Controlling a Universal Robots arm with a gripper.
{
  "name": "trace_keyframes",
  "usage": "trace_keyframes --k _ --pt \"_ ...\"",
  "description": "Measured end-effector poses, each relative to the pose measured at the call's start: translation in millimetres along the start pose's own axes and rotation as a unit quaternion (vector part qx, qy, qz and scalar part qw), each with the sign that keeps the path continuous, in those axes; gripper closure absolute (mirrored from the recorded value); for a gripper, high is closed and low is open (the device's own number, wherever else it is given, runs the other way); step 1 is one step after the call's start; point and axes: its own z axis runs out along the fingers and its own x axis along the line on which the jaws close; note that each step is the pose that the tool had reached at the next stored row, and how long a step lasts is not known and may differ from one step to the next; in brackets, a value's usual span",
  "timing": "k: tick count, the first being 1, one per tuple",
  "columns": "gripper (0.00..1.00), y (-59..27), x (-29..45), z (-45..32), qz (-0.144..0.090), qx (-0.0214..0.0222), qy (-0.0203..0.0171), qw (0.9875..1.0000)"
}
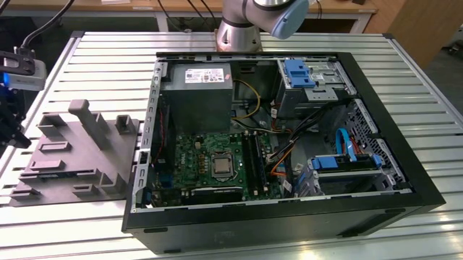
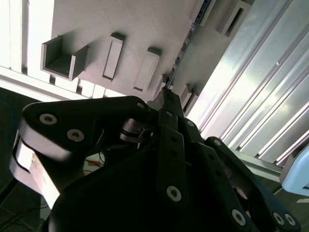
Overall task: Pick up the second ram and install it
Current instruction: 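Pick up the second ram and move it above second insertion slot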
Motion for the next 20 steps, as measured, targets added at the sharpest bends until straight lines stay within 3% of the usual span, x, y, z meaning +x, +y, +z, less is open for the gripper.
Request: trace_keyframes --k 6,14,20 --pt "0.90 -7.2 0.2 3.1 -0.001 0.0000 0.0000 1.0000" --pt "0.90 -9.9 1.2 13.0 -0.003 -0.0001 0.0002 1.0000" --pt "0.90 -10.1 1.4 16.3 -0.029 0.0009 0.0017 0.9996"
